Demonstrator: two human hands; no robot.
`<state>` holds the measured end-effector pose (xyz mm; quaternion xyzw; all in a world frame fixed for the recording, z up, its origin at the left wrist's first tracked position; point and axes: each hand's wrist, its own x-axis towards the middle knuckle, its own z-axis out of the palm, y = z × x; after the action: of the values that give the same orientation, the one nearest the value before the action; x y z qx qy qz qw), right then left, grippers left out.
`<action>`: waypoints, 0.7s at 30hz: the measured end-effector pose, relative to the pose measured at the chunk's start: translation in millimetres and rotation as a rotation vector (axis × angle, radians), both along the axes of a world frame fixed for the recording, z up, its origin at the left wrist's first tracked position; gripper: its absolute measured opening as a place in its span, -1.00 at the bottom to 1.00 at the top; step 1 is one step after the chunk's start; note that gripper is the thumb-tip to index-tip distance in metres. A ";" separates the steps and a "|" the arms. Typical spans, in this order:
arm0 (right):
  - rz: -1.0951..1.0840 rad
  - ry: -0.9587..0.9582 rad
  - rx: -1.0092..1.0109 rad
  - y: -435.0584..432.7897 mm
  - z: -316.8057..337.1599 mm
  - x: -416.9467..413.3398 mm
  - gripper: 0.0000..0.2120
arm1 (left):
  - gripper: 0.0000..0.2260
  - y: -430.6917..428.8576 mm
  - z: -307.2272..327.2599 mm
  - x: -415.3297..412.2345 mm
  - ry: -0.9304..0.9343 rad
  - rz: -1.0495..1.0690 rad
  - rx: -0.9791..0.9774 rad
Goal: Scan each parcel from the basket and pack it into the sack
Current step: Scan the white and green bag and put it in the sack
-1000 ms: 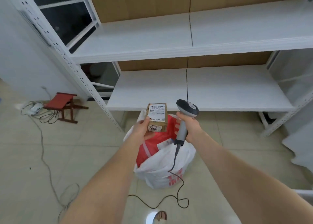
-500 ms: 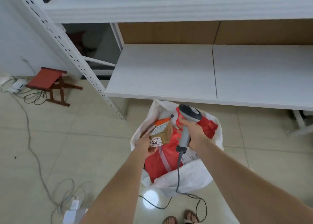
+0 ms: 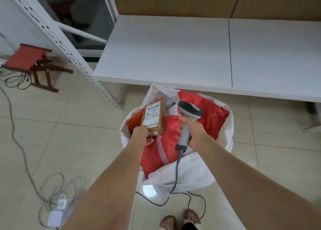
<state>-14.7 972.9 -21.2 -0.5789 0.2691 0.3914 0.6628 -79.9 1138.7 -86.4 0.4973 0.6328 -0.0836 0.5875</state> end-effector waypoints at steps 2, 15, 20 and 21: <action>0.004 -0.002 -0.005 -5.6 -1.0 -0.8 -0.66 | -0.69 1.3 1.9 1.4 0.096 -0.148 0.064; -0.058 -0.018 0.030 -42.5 73.2 -21.8 -0.66 | -0.73 -28.4 93.7 17.7 0.129 -0.875 0.476; -0.179 -0.047 0.146 -76.7 138.2 -38.9 -0.92 | -0.80 -77.0 170.8 40.5 -0.072 -1.088 0.586; -0.217 -0.061 0.157 -88.2 152.0 -42.0 -0.92 | -0.79 -90.7 186.1 45.7 -0.085 -1.139 0.590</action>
<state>-56.8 884.7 130.8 -0.5043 0.2786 0.3196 0.7522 -34.2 1048.1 99.7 0.8992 0.2420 -0.1849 0.3141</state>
